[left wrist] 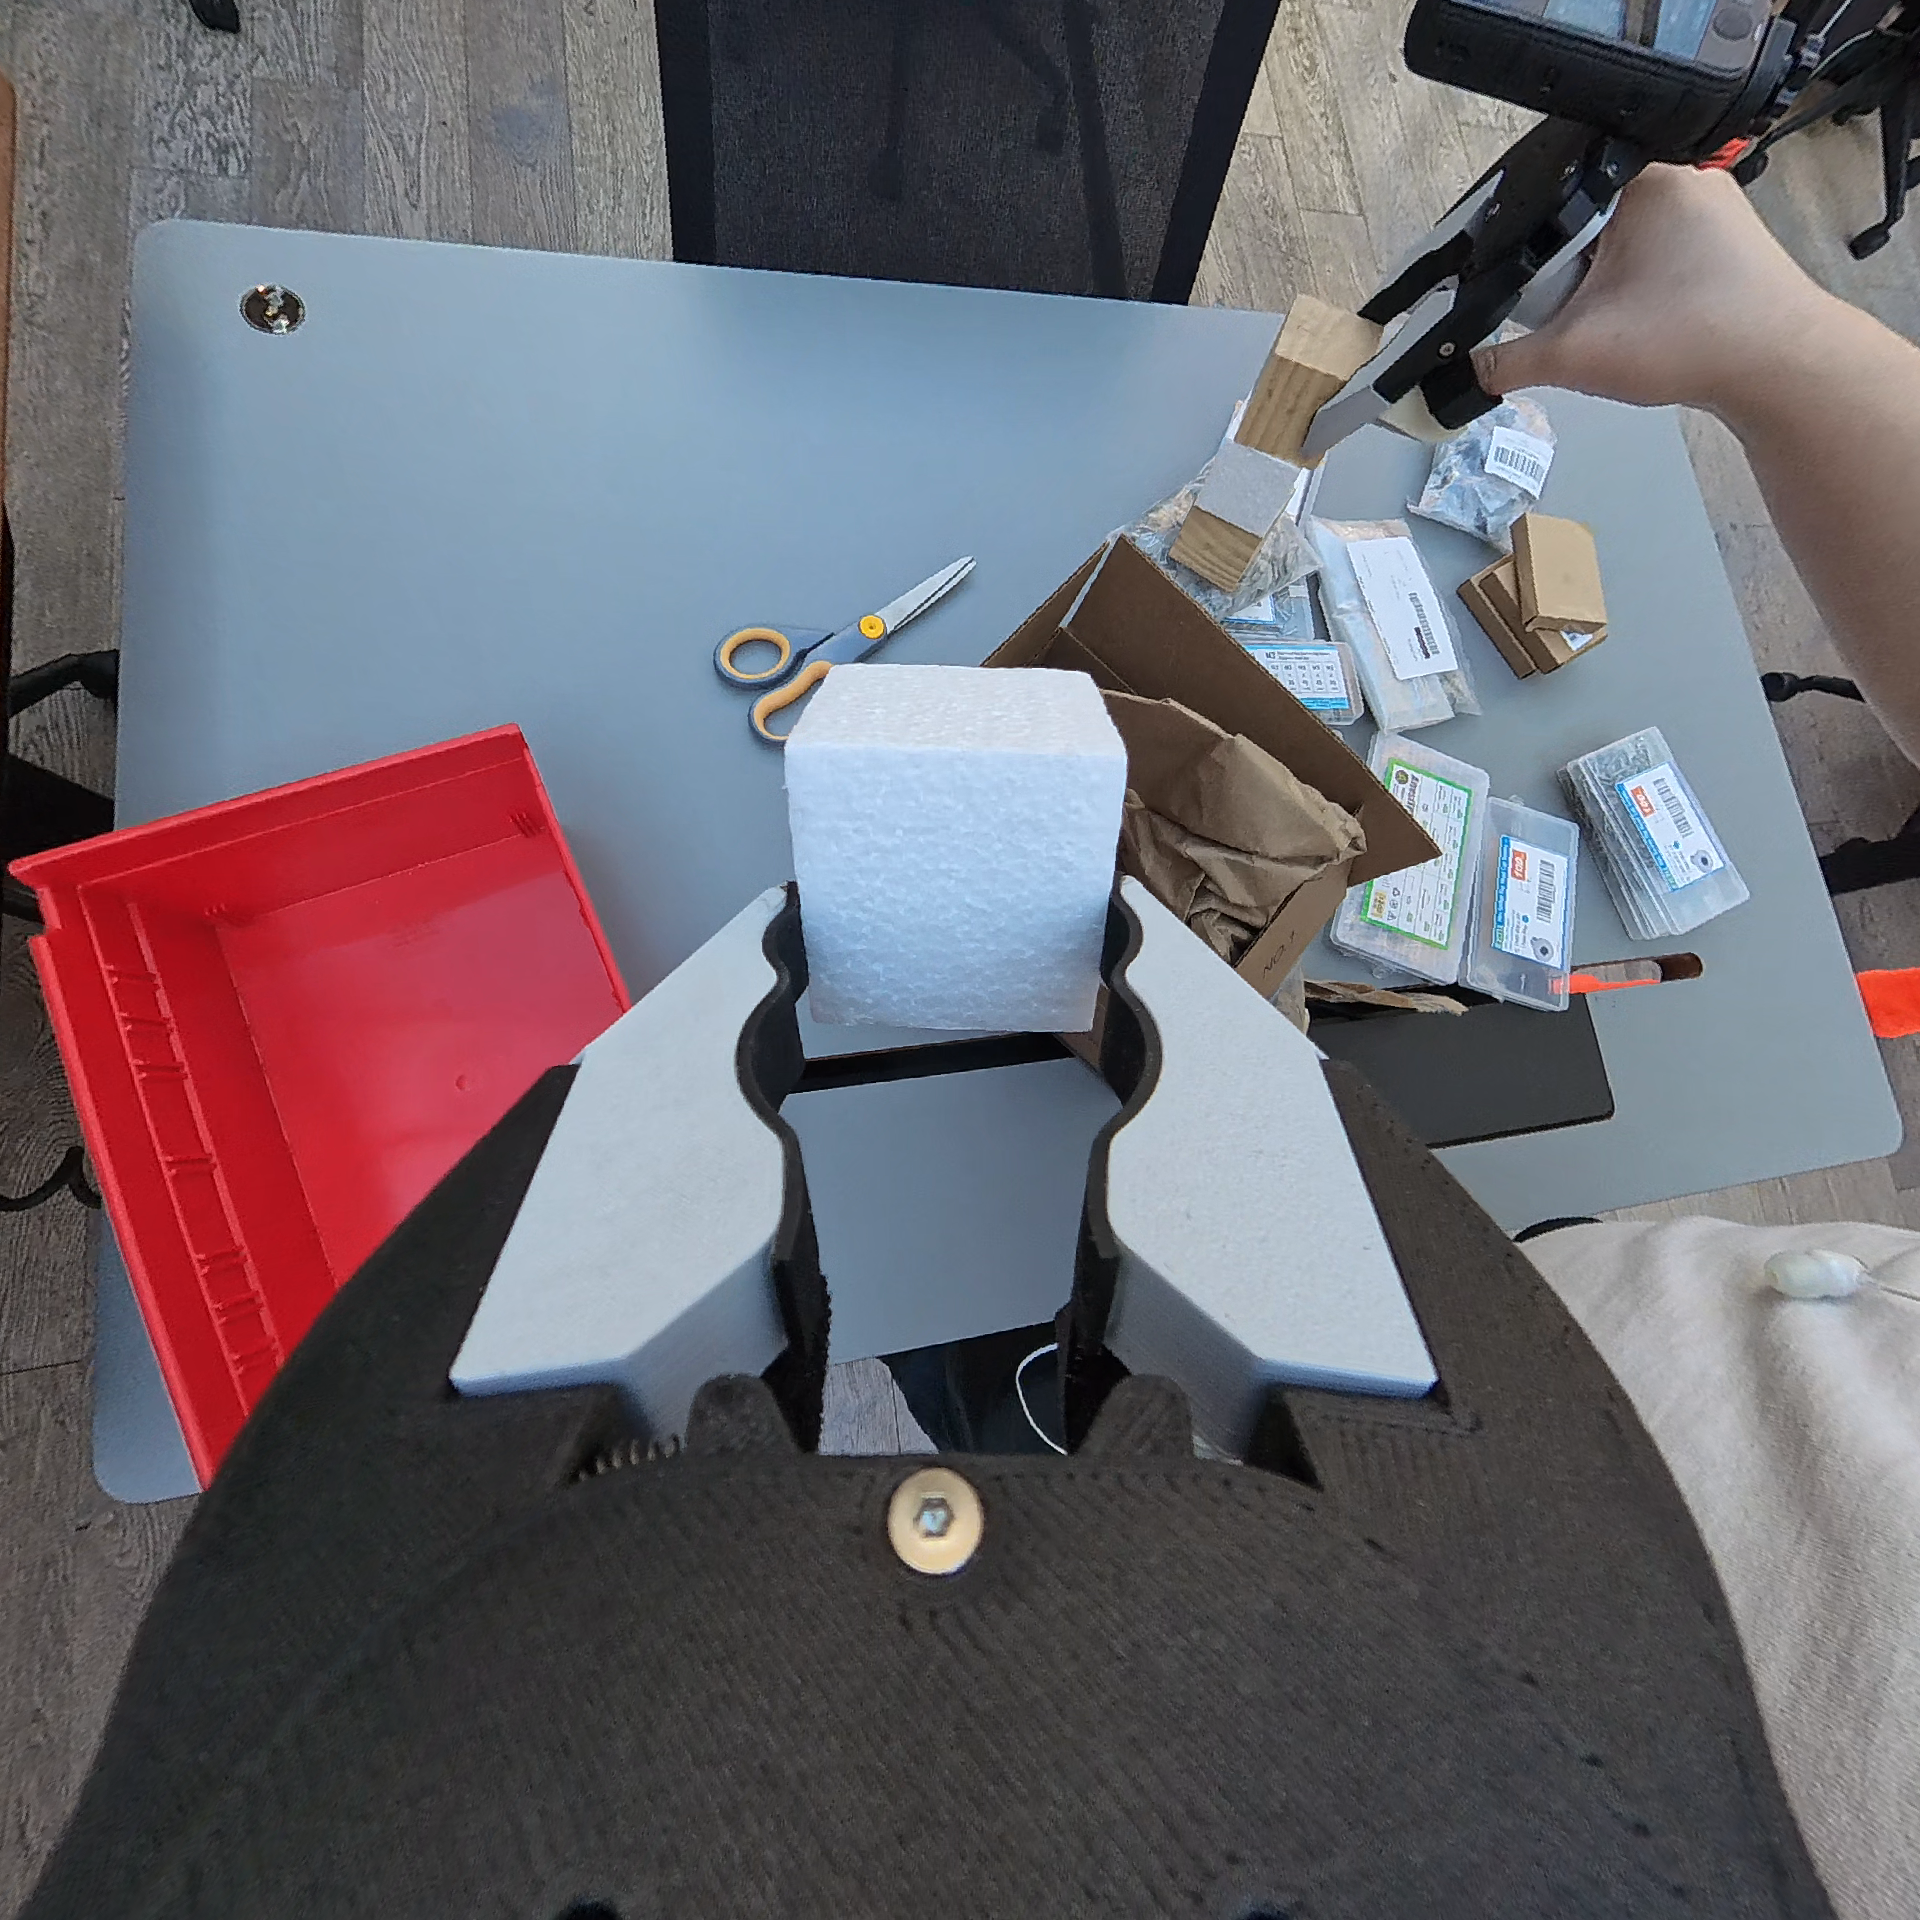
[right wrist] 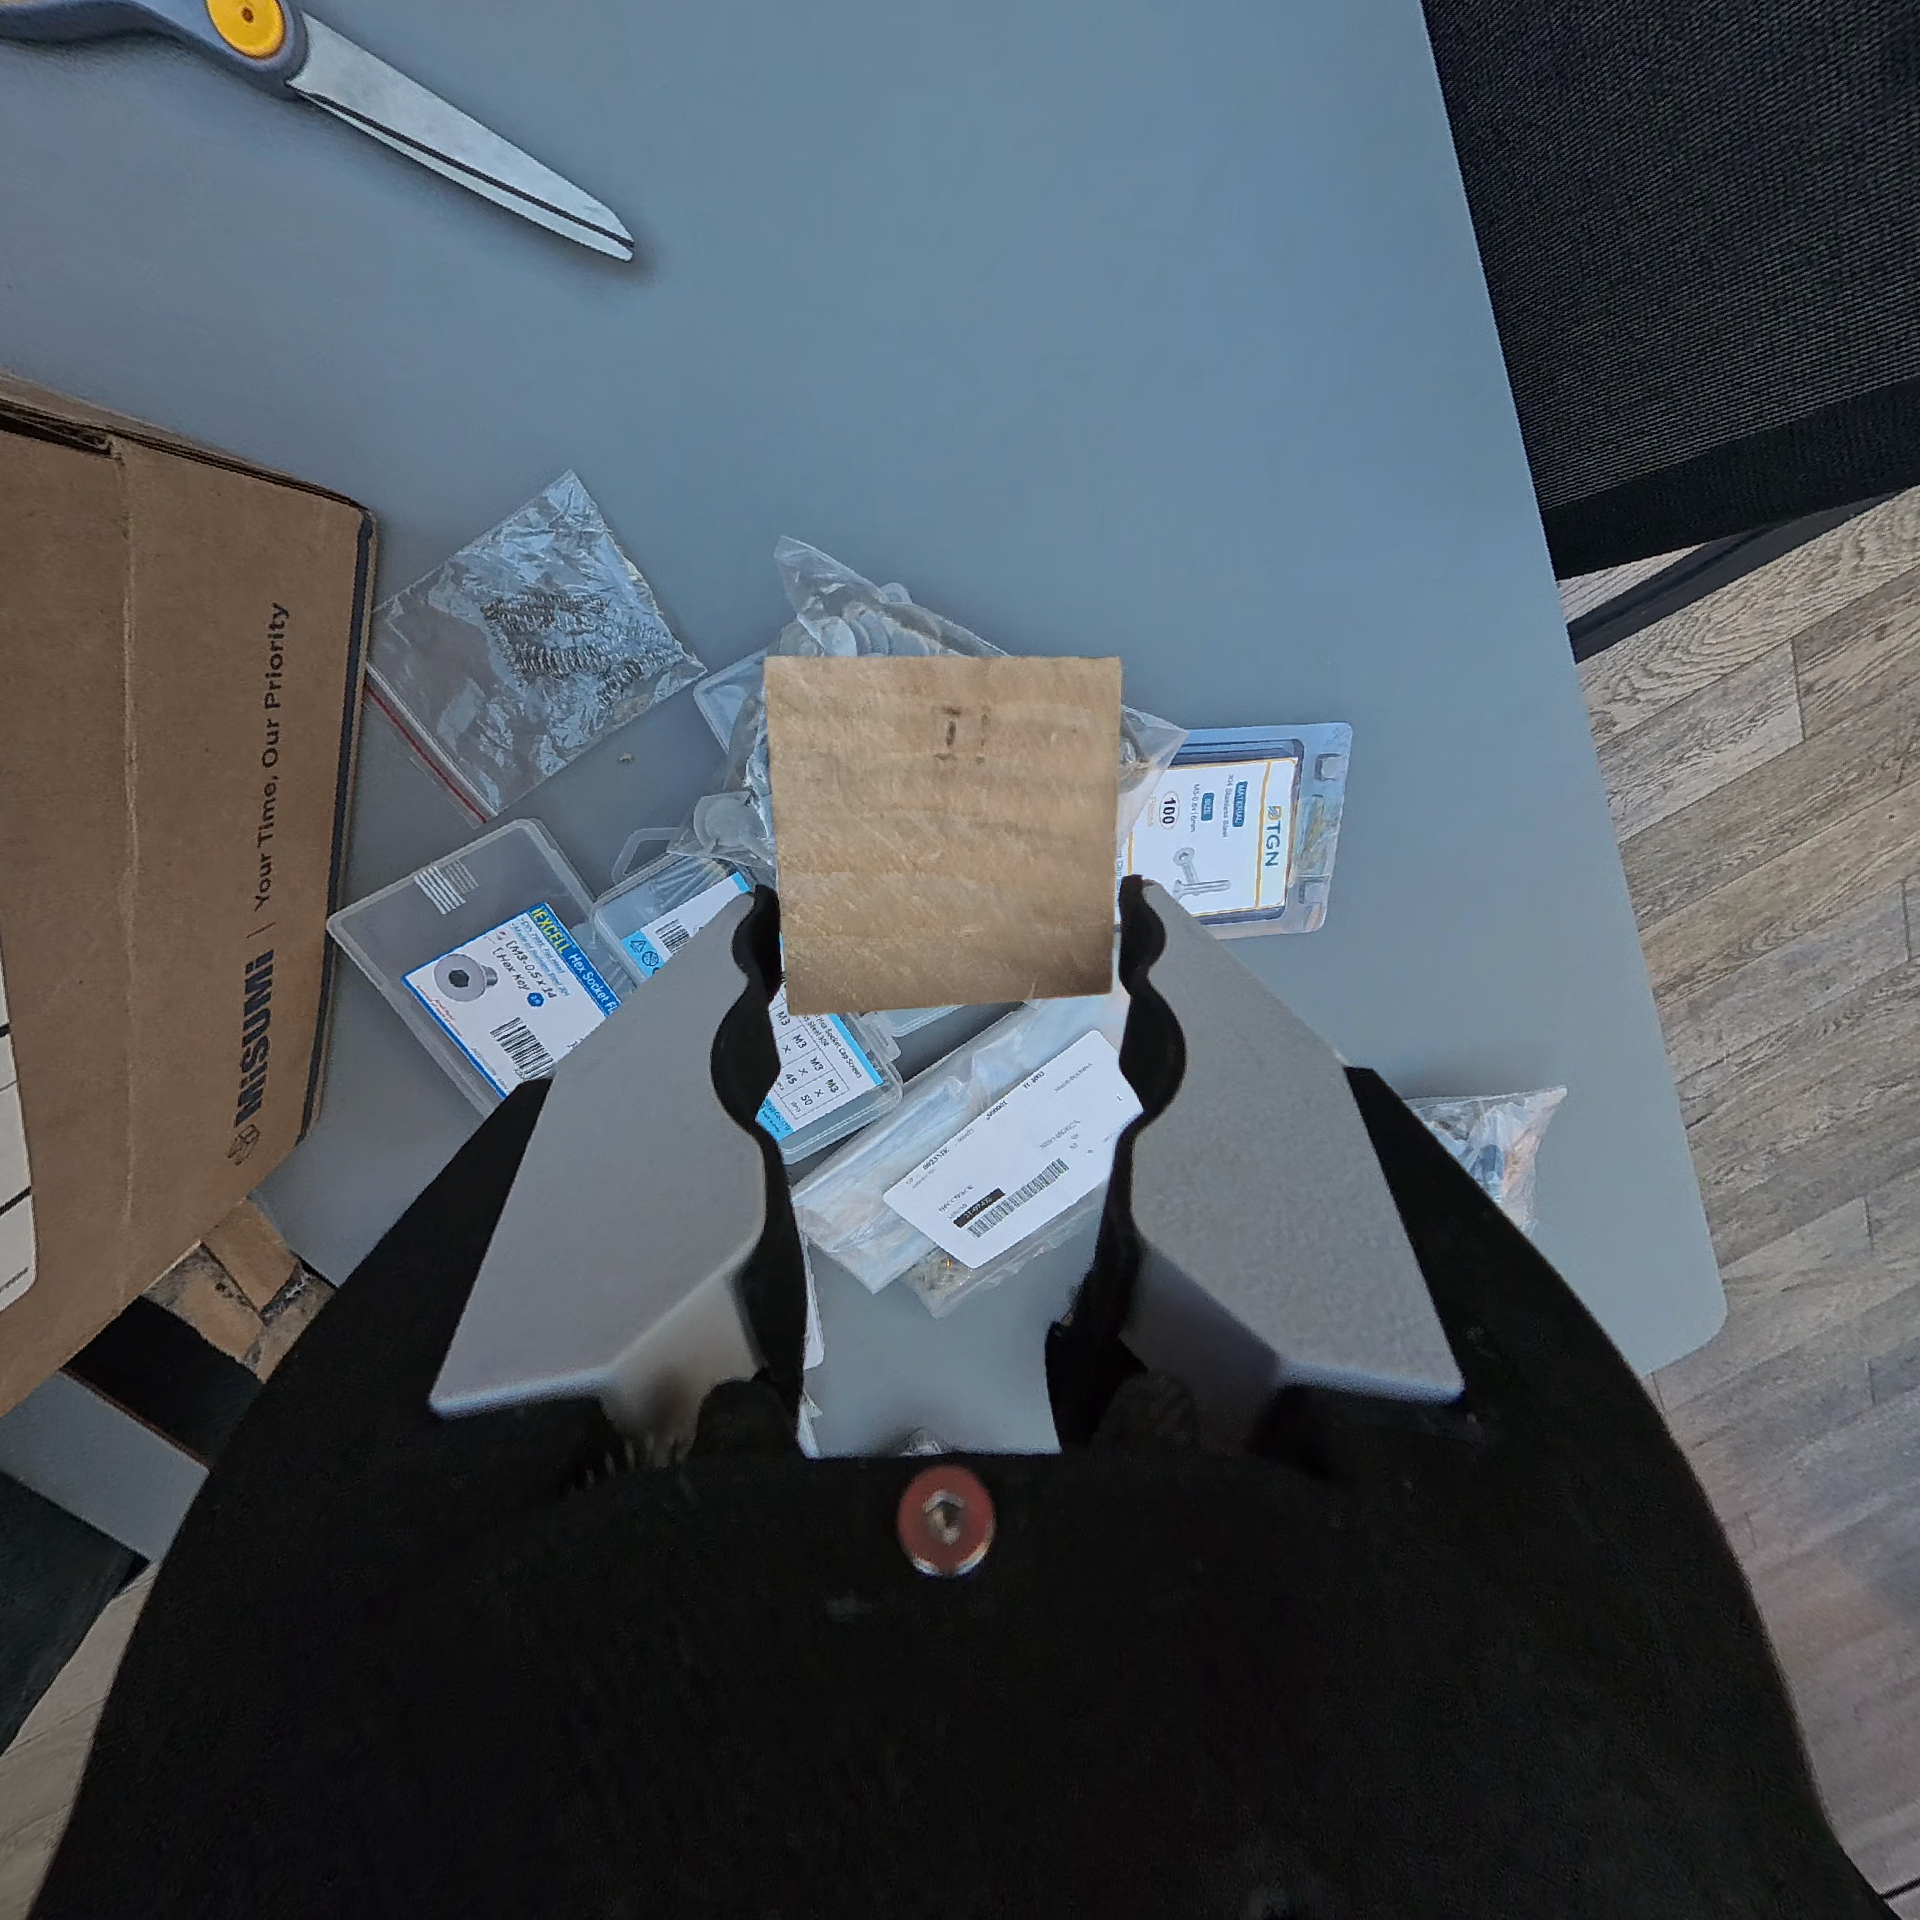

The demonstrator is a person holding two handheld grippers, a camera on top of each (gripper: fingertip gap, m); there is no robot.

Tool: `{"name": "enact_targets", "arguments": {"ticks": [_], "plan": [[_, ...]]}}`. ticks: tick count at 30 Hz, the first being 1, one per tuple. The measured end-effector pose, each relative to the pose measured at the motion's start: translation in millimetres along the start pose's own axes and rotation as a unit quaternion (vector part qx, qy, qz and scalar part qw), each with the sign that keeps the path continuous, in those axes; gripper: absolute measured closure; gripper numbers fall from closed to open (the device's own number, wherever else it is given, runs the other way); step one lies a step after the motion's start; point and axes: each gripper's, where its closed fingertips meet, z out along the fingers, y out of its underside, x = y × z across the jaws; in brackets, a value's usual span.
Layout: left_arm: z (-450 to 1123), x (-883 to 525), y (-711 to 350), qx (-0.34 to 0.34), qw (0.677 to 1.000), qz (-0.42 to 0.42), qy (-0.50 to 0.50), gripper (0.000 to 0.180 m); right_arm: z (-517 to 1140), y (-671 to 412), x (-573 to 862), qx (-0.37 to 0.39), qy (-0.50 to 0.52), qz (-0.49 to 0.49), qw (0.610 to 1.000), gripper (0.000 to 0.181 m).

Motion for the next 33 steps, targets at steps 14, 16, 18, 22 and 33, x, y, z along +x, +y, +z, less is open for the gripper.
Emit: {"name": "enact_targets", "arguments": {"ticks": [14,16,18,22,33], "plan": [[8.5,0.5,0.6,-0.007,1.0,-0.001,0.006,0.124,-4.6,-16.0,-5.2,0.04,-0.048,0.03,0.998,0.123],[8.8,-0.7,0.8,-0.008,1.0,0.0,0.004,0.124,-6.2,-11.3,-2.7,0.037,-0.048,0.035,0.998,0.123],[9.6,-1.1,0.5,-0.008,1.0,-0.004,0.007,0.124,-6.6,-5.1,-0.9,0.03,-0.043,0.03,0.998,0.123],[11.8,-0.2,-2.2,-0.007,1.0,-0.003,0.009,0.124,-7.0,-2.5,-2.6,0.047,-0.04,0.018,0.998,0.123],[15.2,5.3,-6.4,-0.015,1.0,0.011,0.01,0.124,1.3,-6.2,-6.4,0.053,-0.03,-0.005,0.998,0.123]]}}
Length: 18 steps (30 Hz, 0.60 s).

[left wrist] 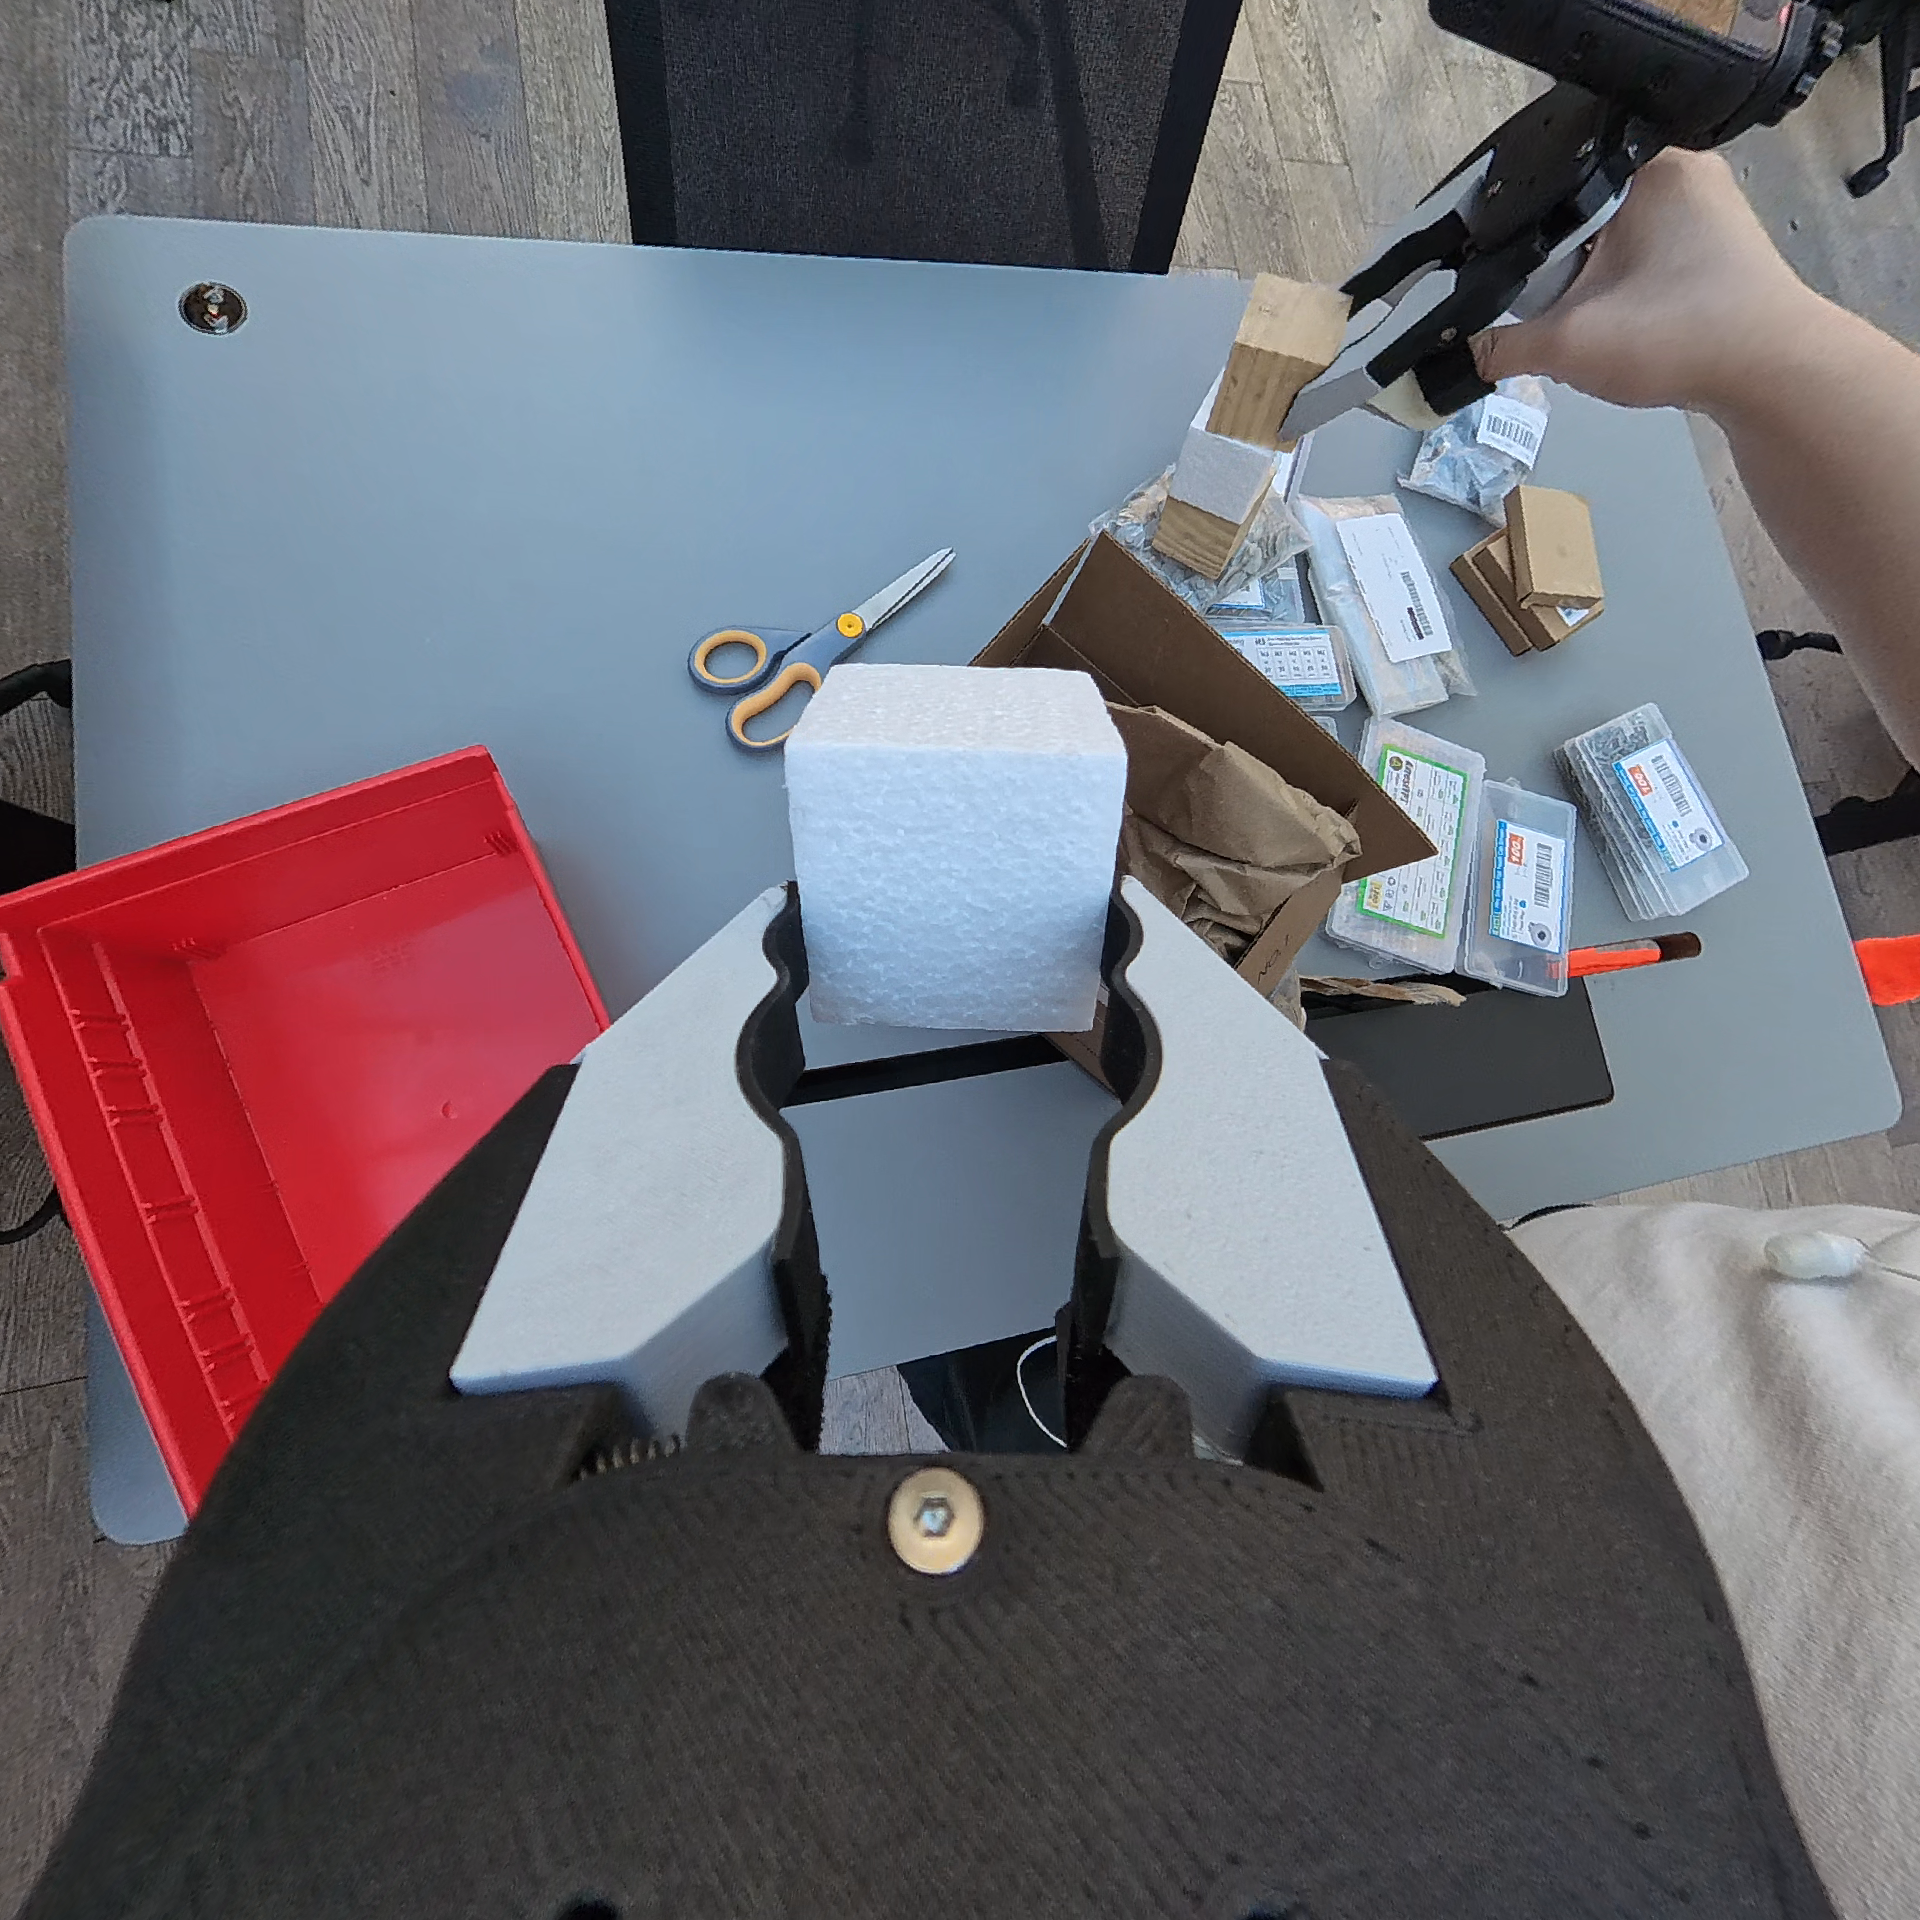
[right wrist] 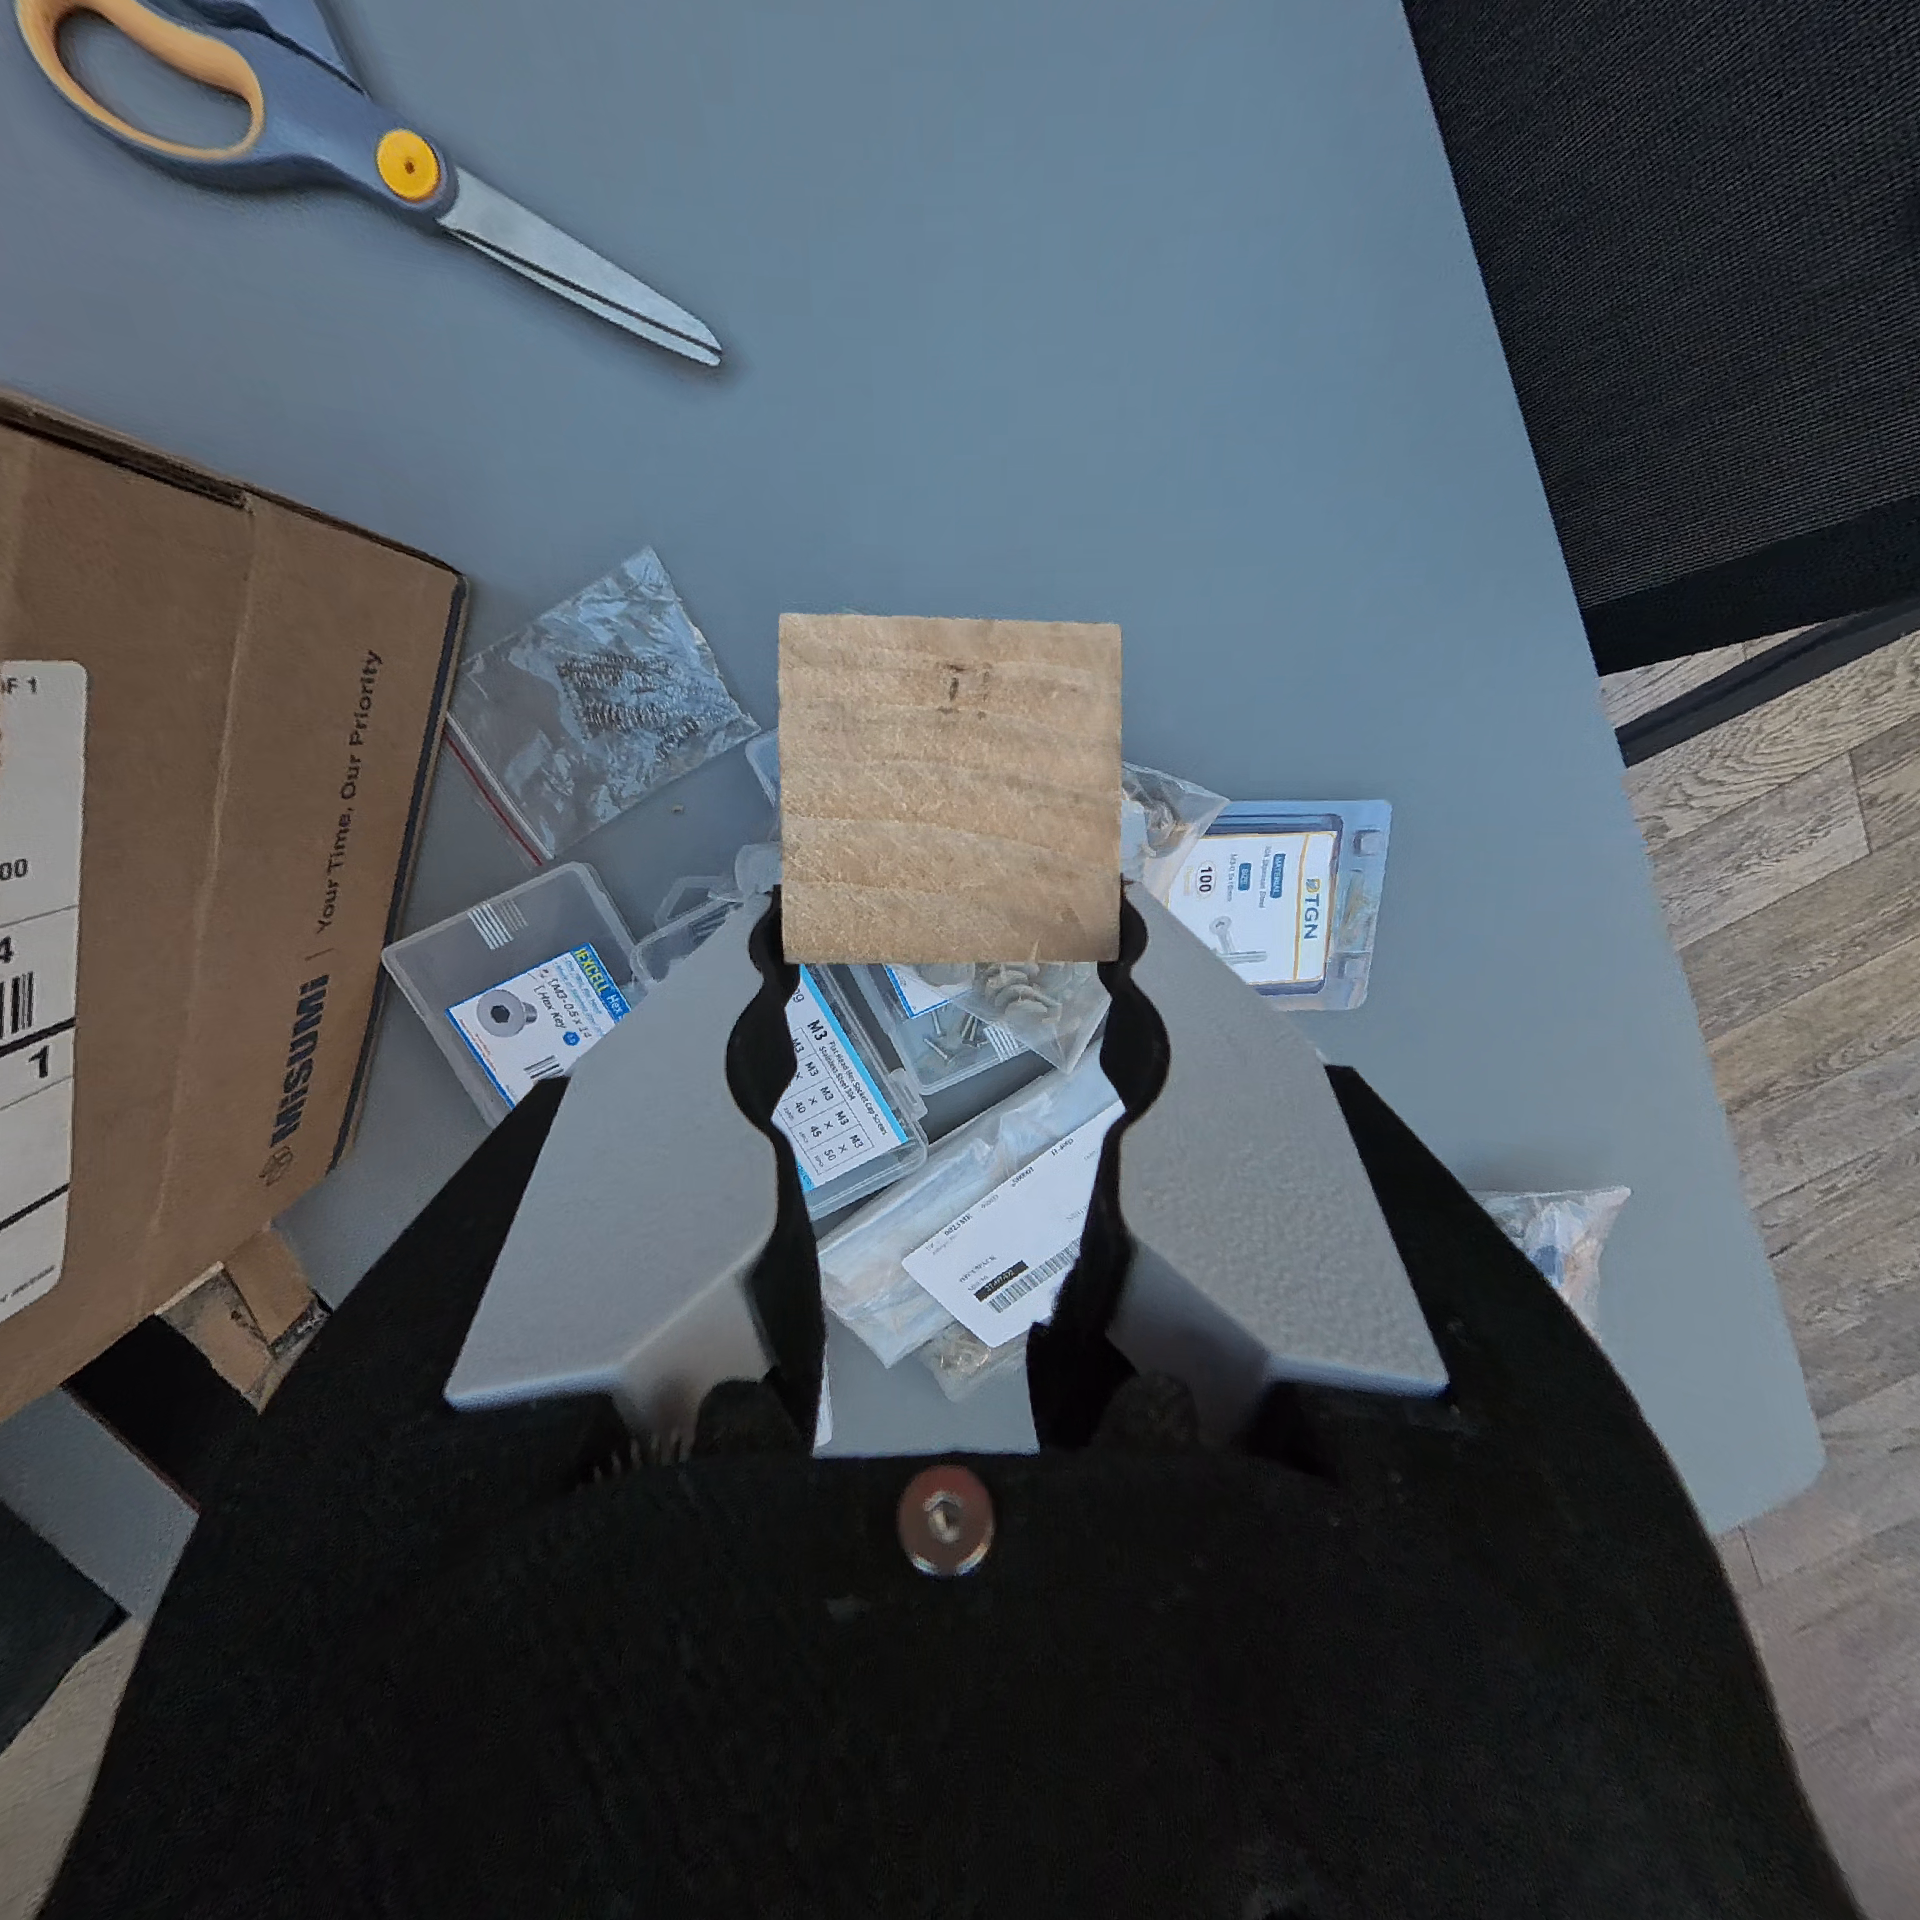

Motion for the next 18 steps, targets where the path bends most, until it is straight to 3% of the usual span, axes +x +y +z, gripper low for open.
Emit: {"name": "enact_targets", "arguments": {"ticks": [13,18], "plan": [[5.2,1.8,4.8,-0.011,1.0,-0.002,0.001,0.124,1.3,43.2,-5.9,-0.028,0.023,0.001,0.999,0.123],[7.4,5.5,3.7,-0.012,1.0,0.0,0.005,0.124,-1.9,37.3,-6.9,-0.005,0.015,0.011,1.0,0.124]]}}
